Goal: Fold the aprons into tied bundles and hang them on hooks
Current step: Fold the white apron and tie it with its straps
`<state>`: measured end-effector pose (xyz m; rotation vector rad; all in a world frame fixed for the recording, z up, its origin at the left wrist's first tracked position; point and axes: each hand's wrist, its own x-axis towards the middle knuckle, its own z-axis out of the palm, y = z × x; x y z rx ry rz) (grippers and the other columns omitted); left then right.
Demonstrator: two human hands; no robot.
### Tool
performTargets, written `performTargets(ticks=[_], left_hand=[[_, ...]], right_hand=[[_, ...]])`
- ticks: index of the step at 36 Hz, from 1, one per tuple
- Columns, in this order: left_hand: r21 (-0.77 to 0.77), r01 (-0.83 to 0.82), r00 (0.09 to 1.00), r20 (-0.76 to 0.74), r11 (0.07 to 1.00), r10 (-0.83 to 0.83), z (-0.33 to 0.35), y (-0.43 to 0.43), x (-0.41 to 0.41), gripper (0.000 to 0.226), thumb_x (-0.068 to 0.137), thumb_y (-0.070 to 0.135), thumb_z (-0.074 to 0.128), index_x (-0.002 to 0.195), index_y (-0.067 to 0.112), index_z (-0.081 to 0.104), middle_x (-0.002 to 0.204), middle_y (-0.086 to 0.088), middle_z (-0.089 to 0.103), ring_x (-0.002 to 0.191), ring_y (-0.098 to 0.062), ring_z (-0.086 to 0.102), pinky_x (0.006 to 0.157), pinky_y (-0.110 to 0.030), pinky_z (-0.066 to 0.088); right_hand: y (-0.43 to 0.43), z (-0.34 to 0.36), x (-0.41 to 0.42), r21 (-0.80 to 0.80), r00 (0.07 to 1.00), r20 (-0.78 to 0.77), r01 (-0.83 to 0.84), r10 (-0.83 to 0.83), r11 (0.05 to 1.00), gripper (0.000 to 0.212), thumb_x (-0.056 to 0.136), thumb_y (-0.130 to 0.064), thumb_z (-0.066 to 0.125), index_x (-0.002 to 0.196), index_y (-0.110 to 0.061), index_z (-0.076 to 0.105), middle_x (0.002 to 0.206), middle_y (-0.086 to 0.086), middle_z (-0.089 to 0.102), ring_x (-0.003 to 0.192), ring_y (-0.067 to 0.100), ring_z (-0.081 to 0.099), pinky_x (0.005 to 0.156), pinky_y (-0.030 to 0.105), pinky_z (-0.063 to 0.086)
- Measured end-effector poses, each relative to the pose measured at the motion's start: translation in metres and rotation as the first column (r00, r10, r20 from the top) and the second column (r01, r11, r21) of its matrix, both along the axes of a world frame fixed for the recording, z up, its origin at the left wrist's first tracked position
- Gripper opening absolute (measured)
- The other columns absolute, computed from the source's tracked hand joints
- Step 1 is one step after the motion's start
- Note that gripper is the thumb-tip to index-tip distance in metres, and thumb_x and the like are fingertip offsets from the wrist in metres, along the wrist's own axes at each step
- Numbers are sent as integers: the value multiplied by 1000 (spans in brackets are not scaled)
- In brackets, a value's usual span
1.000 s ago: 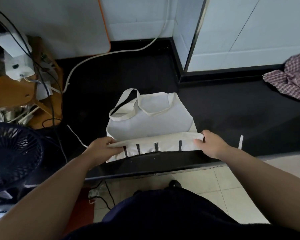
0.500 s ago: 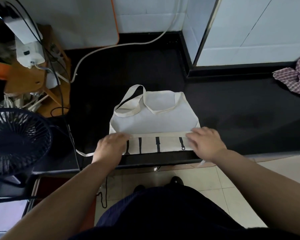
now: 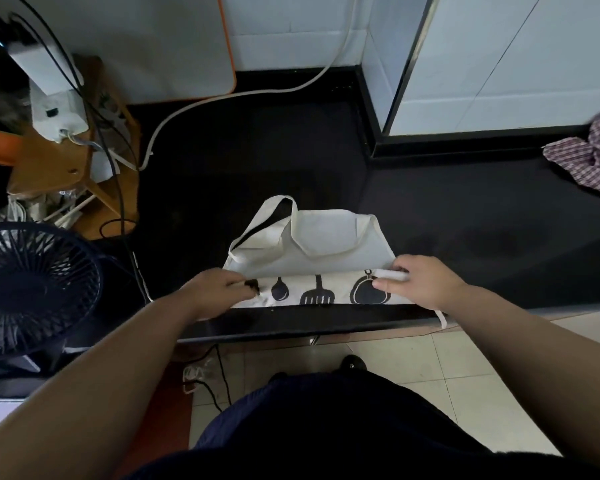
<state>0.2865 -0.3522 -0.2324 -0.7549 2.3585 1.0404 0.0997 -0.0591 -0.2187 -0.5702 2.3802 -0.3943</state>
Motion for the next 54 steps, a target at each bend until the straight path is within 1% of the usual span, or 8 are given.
performTargets(ticks=[6, 13, 25, 34, 39, 45, 49, 54], left_hand=[[43, 18, 999, 30, 999, -19, -6, -2, -6, 22, 86, 51, 61, 103, 37, 63, 111, 13, 63, 102, -13, 60, 81, -25, 46], [-466, 283, 958, 172, 838, -228, -9, 20, -14, 77, 86, 69, 43, 149, 43, 6, 135, -5, 42, 124, -27, 43, 102, -44, 35], [-474, 195, 981, 93, 859, -171, 7, 8, -50, 75, 86, 63, 51, 150, 43, 17, 152, -4, 11, 137, -28, 19, 112, -42, 23], [-260, 27, 1000, 2, 965, -27, -2, -10, -80, 62, 92, 49, 51, 148, 34, 29, 150, -4, 26, 132, -27, 35, 102, -37, 37], [-173, -69, 997, -48, 982, 62, -2, -16, -89, 62, 89, 44, 56, 143, 42, 26, 136, -8, 42, 112, -27, 52, 89, -37, 48], [-137, -141, 987, -93, 980, 129, -2, -27, -103, 79, 86, 56, 57, 149, 46, 9, 143, 3, 45, 120, -23, 53, 95, -37, 47], [76, -328, 912, -236, 942, 336, 5, -28, -120, 37, 85, 48, 61, 122, 43, 56, 119, 10, 56, 98, -9, 56, 79, -25, 46], [296, -385, 875, -185, 874, 448, 11, -27, -135, 18, 85, 48, 61, 100, 40, 62, 114, -2, 65, 103, -21, 63, 94, -42, 52]], right_hand=[[-6, -16, -1, 69, 996, -40, -72, 75, 995, 39, 92, -46, 52, 128, -29, 52, 125, -1, 56, 112, 20, 54, 94, 34, 43], [-26, -12, 3, 319, 885, -230, -323, 404, 891, 42, 98, -35, 38, 139, -40, 33, 134, 3, 42, 122, 27, 40, 103, 41, 27], [-67, -3, -22, 249, 860, -221, -407, 460, 879, 39, 97, -33, 37, 134, -46, 44, 158, 5, -7, 137, 32, 19, 112, 44, 22], [-92, 1, -62, -95, 978, 16, 207, -206, 974, 76, 96, -22, 48, 152, -24, -2, 156, 7, 13, 113, 27, 50, 81, 27, 35], [-92, -4, -68, -96, 933, 32, 360, -359, 928, 69, 93, -15, 45, 151, -28, 8, 146, 14, 28, 85, 18, 44, 70, 29, 38], [-91, -11, -77, 1, 993, 6, 122, -122, 993, 51, 93, -23, 49, 142, -21, 37, 140, 10, 43, 115, 25, 51, 79, 25, 37], [-99, -9, -80, -117, 988, -4, 152, -153, 981, 49, 92, -29, 58, 138, -18, 46, 144, 7, 36, 120, 23, 50, 83, 21, 36], [-111, 4, -85, -260, 989, 67, 142, -129, 955, 39, 95, -21, 55, 134, -15, 53, 143, 1, 46, 128, 15, 45, 89, 13, 30]])
